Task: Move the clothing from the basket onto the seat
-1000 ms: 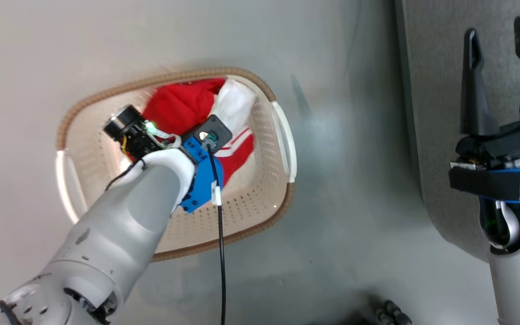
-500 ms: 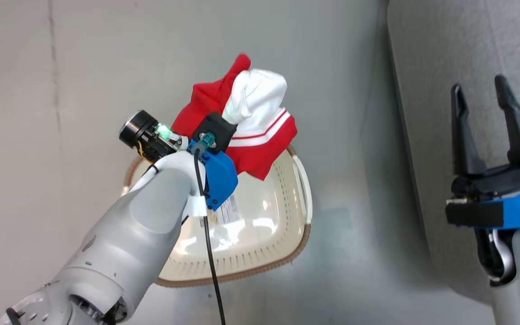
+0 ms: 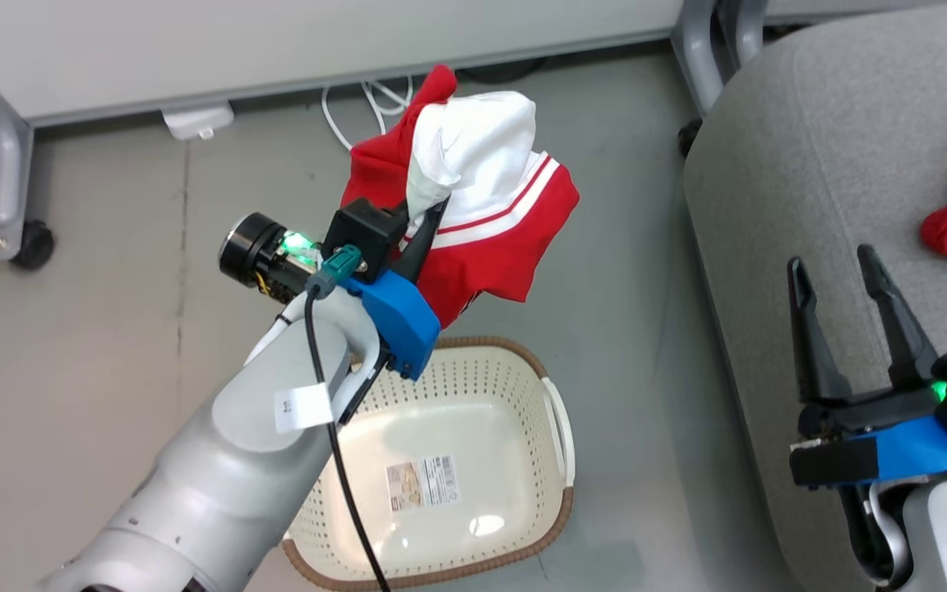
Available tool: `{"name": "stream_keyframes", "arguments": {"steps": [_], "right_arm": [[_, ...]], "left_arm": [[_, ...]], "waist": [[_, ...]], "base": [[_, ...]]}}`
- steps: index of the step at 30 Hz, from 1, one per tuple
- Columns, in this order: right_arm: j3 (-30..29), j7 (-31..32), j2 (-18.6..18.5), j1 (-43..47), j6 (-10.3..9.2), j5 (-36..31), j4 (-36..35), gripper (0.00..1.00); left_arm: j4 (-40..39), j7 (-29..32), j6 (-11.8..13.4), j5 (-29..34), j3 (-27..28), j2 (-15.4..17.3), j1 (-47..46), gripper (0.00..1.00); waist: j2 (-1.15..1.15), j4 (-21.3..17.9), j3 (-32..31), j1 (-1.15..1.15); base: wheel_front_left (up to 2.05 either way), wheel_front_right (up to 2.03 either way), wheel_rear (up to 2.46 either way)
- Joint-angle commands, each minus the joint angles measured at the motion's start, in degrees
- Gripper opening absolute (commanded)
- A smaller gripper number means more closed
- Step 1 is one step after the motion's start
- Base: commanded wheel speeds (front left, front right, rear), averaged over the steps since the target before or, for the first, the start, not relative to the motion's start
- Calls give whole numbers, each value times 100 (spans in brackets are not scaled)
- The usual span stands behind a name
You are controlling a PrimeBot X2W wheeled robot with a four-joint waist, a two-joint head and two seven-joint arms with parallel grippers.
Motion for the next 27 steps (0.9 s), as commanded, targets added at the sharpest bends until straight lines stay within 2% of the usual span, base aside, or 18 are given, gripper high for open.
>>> {"name": "stream_keyframes", "arguments": {"steps": [1, 15, 27], "right_arm": [[-8, -20, 43, 170, 1, -24, 46, 100], [-18, -19, 253, 846, 1, -114, 236, 100], [24, -19, 379, 1133, 1, -85, 308, 100]], "left_arm": [[-184, -27, 30, 52, 128, 40, 189, 0], [-1227, -28, 54, 270, 642, 51, 1361, 0], [-1782, -28, 72, 458, 800, 54, 1965, 0]], "waist": [[0, 16, -333, 1], [0, 156, -1284, 1], [0, 336, -1526, 1]], "base": [[0, 0, 0], [0, 0, 0], [0, 0, 0]]}}
